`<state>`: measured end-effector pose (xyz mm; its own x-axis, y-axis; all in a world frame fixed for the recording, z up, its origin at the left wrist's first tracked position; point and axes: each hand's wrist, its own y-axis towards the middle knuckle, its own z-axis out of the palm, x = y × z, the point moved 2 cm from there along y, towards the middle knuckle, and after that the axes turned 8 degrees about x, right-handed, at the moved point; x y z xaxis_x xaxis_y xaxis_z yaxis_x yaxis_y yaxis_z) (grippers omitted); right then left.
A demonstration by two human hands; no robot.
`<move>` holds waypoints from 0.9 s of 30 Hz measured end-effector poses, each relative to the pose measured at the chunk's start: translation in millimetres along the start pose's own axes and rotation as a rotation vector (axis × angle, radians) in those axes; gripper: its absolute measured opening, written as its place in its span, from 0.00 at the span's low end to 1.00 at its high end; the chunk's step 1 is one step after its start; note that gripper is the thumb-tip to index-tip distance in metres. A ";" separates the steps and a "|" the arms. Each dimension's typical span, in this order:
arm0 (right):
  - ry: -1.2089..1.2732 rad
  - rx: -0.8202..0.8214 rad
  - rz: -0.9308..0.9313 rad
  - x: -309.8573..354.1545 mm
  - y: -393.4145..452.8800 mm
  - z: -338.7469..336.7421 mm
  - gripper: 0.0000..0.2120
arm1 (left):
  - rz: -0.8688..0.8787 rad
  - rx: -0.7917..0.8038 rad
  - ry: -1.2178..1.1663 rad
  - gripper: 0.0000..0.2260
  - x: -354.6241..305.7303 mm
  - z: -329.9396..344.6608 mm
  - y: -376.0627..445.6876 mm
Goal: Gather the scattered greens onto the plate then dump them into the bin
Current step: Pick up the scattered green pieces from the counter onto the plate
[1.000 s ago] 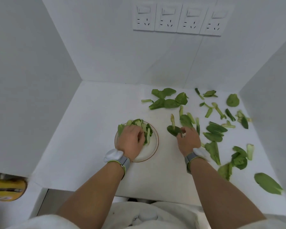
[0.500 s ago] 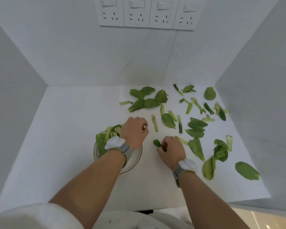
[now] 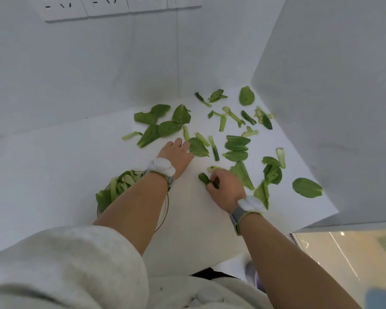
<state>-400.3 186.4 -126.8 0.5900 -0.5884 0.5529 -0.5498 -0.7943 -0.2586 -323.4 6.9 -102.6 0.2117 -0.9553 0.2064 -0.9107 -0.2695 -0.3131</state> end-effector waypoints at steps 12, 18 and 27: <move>0.129 -0.072 0.049 4.9 6.8 -7.4 0.04 | -0.238 -0.273 -0.892 0.05 10.9 -6.1 -20.7; 0.122 -0.157 -0.027 37.7 19.2 -6.7 0.03 | -0.409 -0.373 -1.146 0.08 27.1 -12.1 -66.7; 0.249 -0.031 -0.202 110.1 11.2 35.1 0.03 | -0.683 -0.476 -1.219 0.09 43.3 13.3 -158.5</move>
<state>-320.7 107.4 -96.7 0.5280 -0.3611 0.7687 -0.4566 -0.8839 -0.1016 -165.2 6.6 -56.4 0.5791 -0.2378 -0.7798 -0.4911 -0.8653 -0.1009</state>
